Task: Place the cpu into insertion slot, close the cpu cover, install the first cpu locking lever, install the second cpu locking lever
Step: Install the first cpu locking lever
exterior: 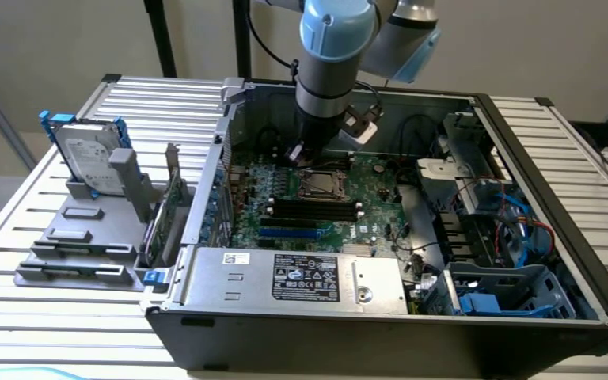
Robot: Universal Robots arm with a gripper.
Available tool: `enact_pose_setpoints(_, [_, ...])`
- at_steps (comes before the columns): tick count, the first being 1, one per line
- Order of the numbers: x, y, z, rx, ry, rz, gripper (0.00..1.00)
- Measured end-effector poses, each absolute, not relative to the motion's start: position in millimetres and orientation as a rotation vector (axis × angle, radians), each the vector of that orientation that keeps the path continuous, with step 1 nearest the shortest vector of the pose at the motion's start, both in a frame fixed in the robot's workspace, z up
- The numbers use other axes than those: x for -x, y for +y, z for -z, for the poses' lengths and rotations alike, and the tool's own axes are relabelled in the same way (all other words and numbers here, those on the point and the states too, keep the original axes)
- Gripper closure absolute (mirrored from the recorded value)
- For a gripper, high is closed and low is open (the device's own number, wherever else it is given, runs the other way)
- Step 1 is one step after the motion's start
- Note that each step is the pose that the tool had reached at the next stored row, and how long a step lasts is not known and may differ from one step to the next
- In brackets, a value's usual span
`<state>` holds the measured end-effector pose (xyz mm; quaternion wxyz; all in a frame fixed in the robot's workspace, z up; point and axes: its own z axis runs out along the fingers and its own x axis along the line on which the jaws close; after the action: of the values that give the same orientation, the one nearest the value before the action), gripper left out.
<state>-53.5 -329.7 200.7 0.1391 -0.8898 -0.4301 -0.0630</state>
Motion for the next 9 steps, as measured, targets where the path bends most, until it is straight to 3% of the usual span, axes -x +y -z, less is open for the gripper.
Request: enact_pose_setpoints(9, [51.3, -326.1, -200.3, 2.578, -1.246, 0.176, 0.89])
